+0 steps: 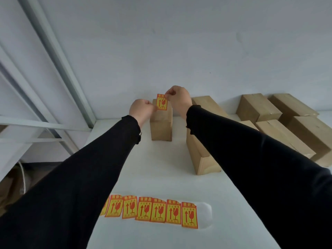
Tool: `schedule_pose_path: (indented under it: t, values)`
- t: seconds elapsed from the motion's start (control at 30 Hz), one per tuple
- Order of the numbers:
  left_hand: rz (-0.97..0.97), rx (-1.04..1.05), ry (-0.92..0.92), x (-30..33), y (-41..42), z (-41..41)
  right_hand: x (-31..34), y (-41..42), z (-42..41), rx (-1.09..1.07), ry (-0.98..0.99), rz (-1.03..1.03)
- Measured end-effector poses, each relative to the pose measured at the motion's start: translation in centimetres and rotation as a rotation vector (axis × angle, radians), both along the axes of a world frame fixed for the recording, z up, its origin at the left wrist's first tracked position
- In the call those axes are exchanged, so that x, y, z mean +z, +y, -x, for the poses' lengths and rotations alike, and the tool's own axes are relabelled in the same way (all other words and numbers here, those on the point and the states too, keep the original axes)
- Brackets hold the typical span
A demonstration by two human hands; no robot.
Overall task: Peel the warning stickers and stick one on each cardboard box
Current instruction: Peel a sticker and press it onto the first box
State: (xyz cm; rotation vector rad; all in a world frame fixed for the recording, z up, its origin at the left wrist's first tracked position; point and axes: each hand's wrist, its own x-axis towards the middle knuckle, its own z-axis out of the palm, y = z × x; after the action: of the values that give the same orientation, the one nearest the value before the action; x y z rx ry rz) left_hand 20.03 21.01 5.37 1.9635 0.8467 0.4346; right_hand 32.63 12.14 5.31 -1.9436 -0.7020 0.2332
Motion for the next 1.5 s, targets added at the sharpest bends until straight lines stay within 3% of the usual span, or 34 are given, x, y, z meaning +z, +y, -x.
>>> schedule_pose_path:
  t: [0.17,0.8,1.17,1.37,1.5]
  values:
    - [-0.051,-0.021,0.103,-1.3,0.9,-1.6,-2.4,0.9,-1.0,-0.039,-0.02,0.072]
    - [-0.171,-0.063,0.165,-2.4,1.9,-2.5,-4.5,2.4,-1.4,-0.063,-0.166,0.137]
    - [-0.107,-0.196,0.085,-2.7,2.8,-2.3,-4.0,3.1,-1.8,-0.125,0.18,-0.002]
    - [-0.059,-0.207,0.094,-3.2,3.2,-2.2,-2.8,1.7,-1.9,0.07,0.163,0.162]
    - [-0.017,-0.201,0.083,-3.3,3.2,-2.2,-2.7,0.2,-1.4,0.165,0.023,0.285]
